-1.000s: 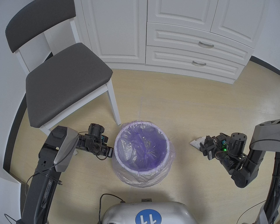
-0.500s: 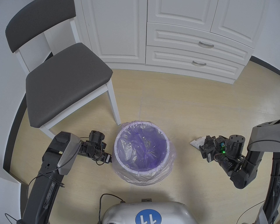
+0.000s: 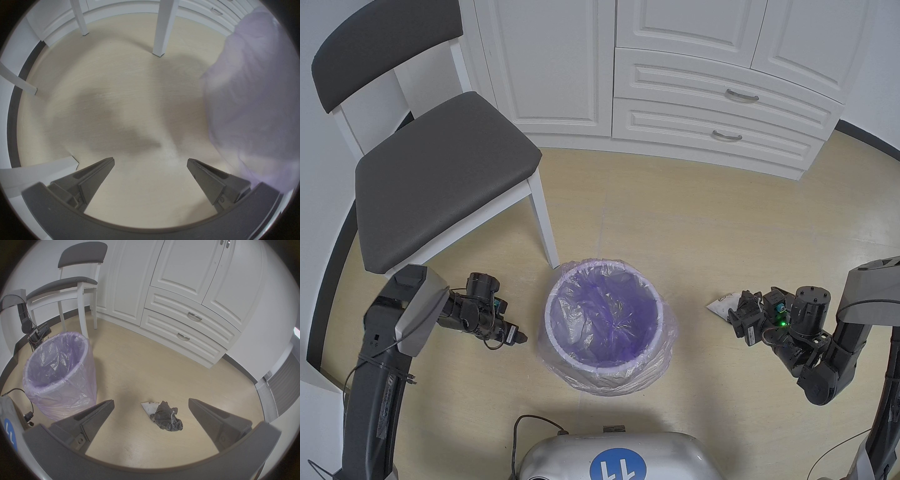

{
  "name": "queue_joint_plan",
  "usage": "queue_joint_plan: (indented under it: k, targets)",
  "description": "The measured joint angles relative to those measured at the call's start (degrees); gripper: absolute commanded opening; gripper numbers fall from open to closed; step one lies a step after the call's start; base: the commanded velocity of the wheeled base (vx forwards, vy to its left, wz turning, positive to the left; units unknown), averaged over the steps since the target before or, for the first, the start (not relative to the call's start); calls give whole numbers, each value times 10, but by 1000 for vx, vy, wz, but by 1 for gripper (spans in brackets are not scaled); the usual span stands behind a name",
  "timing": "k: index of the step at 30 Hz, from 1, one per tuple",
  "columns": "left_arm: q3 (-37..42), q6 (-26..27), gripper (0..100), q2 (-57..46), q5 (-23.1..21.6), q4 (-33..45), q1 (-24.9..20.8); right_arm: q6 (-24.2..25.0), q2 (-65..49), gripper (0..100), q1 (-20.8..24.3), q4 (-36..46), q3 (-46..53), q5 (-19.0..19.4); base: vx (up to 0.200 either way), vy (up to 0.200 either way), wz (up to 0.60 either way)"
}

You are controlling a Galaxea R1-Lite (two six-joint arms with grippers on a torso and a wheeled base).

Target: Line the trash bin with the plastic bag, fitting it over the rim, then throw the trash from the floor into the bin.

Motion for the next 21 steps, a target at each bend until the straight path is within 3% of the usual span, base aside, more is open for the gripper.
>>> queue_joint_plan:
  k: [14,21]
  targets:
    - [404,166,100,-203,-83,-144,28,-16,-48,100,4,0,30,4,0,0,0]
    - [534,240,100,-272,-114,-184,8,-24,-75,100,5,0,47,7,0,0,0]
